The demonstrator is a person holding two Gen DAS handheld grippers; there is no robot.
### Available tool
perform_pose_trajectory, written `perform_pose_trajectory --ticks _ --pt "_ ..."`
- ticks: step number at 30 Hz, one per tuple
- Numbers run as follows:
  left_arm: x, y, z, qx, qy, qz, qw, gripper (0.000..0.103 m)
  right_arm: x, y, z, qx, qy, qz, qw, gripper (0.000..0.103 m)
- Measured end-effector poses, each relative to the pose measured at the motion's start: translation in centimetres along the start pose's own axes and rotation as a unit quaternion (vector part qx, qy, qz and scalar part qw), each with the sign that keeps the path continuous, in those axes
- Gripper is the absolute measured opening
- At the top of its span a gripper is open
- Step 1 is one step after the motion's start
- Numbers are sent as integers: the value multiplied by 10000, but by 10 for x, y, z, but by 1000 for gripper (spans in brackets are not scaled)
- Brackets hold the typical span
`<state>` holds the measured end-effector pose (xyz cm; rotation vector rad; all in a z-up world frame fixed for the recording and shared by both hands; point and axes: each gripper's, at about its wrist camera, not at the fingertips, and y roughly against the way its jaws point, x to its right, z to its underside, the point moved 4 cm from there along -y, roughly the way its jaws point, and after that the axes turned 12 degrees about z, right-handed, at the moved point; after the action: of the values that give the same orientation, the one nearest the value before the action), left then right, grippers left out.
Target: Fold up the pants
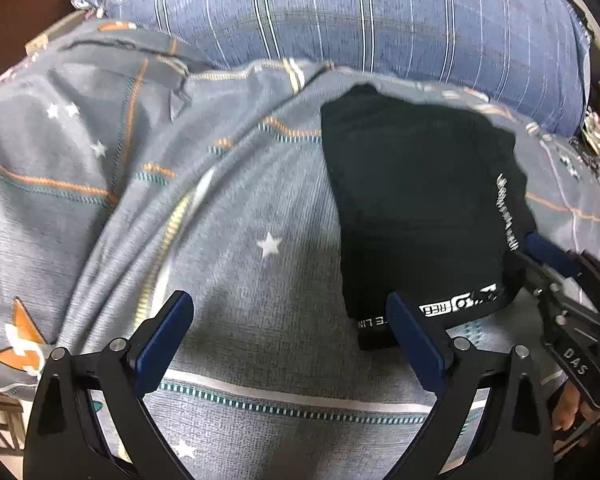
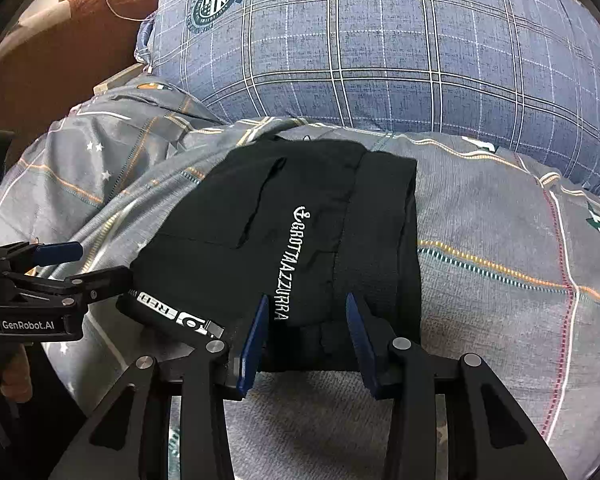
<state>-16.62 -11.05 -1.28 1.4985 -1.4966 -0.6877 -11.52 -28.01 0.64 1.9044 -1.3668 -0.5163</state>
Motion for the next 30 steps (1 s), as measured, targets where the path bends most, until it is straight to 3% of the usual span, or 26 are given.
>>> perform_pose_trajectory --ticks 5,9,13,17,22,30 --pt "-9 -7 7 -35 257 199 9995 103 -3 0 6 95 223 108 9996 42" --pt "-6 1 8 -98 203 119 9997 103 -3 2 5 55 285 84 9995 42" --pt "2 27 -5 206 -37 -102 9997 103 2 13 -5 121 213 -129 9996 43" --pt "11 46 -28 605 -175 -41 9980 103 14 20 -30 339 16 -170 9993 42" --pt "13 20 -55 608 -241 -365 9972 103 25 0 -57 292 -305 -223 9989 43" --pt "7 -30 -90 356 -209 -954 9946 103 26 -55 -84 -188 -703 -477 9962 43"
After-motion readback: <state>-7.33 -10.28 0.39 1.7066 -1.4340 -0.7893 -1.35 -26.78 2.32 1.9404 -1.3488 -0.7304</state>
